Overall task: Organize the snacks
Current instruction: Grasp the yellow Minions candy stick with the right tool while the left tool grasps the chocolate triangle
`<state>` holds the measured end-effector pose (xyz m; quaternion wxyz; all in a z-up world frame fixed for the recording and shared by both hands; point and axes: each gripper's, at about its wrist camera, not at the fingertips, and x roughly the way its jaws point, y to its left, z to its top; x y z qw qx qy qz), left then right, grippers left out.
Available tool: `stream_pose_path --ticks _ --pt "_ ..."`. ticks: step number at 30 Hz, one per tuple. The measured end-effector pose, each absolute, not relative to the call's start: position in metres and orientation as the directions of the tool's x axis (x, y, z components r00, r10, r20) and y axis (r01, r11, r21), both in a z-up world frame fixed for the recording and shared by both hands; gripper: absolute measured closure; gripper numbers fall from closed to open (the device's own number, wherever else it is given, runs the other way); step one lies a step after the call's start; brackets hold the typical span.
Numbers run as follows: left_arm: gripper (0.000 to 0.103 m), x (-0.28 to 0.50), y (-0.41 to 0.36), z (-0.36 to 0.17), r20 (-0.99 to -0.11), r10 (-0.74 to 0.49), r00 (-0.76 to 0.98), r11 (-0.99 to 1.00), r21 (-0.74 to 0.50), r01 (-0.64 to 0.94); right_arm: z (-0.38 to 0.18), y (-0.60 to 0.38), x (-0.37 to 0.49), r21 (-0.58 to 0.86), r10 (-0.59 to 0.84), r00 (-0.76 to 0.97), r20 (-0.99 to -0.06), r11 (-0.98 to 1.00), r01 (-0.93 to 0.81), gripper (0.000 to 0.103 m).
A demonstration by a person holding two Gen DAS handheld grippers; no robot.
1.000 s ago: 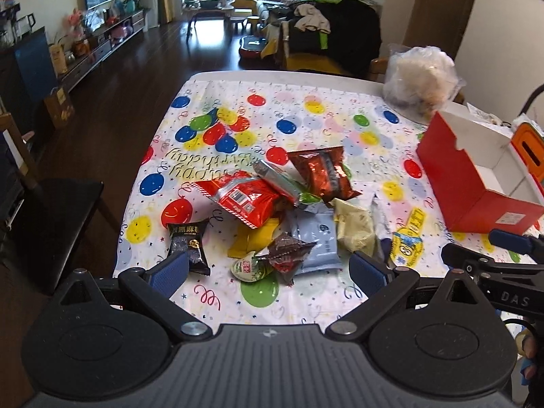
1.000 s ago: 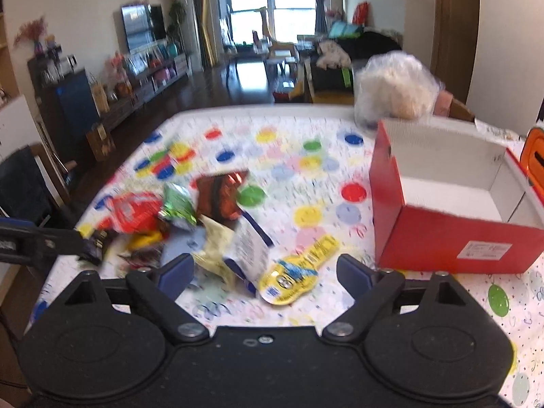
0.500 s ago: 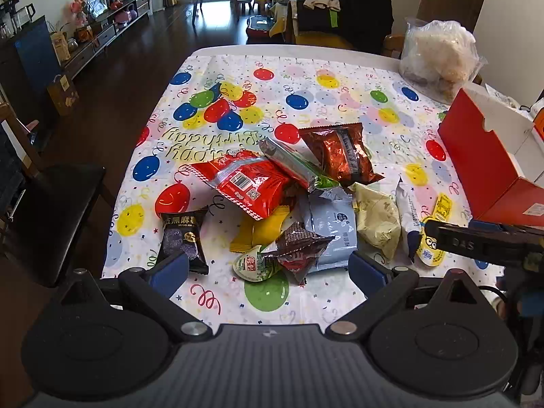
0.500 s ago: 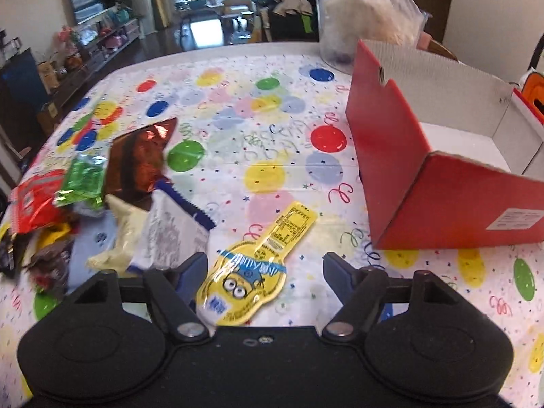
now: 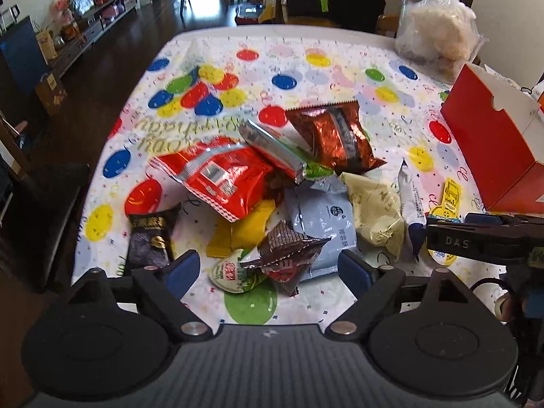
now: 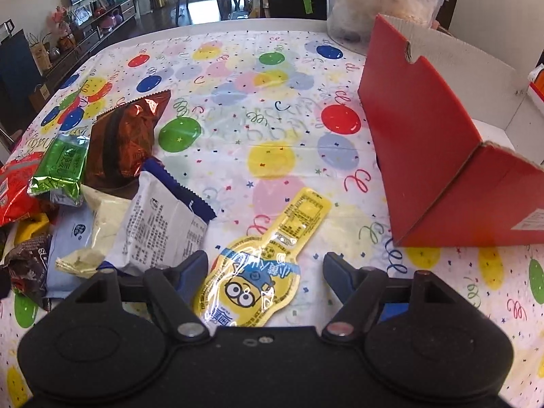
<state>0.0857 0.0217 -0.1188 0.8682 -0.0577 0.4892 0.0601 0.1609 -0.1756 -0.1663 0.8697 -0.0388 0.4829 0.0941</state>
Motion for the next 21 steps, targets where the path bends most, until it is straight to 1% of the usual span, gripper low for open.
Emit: stream_pose_path --ticks 4,7,10,12,13,16,18,21 --pt "0.018 0.093 0.021 -0.126 -0.860 0.034 0.508 0.985 -0.057 -0.162 -0.165 -0.179 0.158 0.038 0.143 0.507 -0.850 0.977 -0.211 0.037" --pt "0.024 0.100 0.022 -0.132 -0.870 0.017 0.493 0.982 -0.080 -0.174 -0.163 -0.182 0.156 0.046 0.156 0.507 -0.848 0.974 -0.223 0.048" --pt "0.033 0.105 0.024 -0.138 -0.881 -0.005 0.472 0.975 -0.108 -0.193 -0.163 -0.186 0.156 0.044 0.155 0.512 -0.845 0.974 -0.223 0.049" --pt "0.036 0.107 0.027 -0.140 -0.884 -0.019 0.467 0.970 -0.129 -0.206 -0.163 -0.188 0.155 0.044 0.155 0.516 -0.843 0.974 -0.221 0.050" --pt "0.037 0.107 0.028 -0.140 -0.884 -0.024 0.466 0.968 -0.138 -0.211 -0.162 -0.189 0.155 0.042 0.154 0.519 -0.841 0.974 -0.222 0.052" --pt "0.041 0.109 0.030 -0.140 -0.885 -0.036 0.464 0.960 -0.159 -0.229 -0.162 -0.191 0.154 0.041 0.156 0.521 -0.839 0.973 -0.226 0.052" --pt "0.046 0.111 0.031 -0.141 -0.888 -0.040 0.458 0.958 -0.165 -0.236 -0.161 -0.192 0.152 0.041 0.161 0.522 -0.837 0.972 -0.233 0.052" --pt "0.048 0.111 0.034 -0.141 -0.887 -0.053 0.459 0.951 -0.184 -0.247 -0.159 -0.194 0.150 0.045 0.169 0.530 -0.831 0.970 -0.239 0.052"
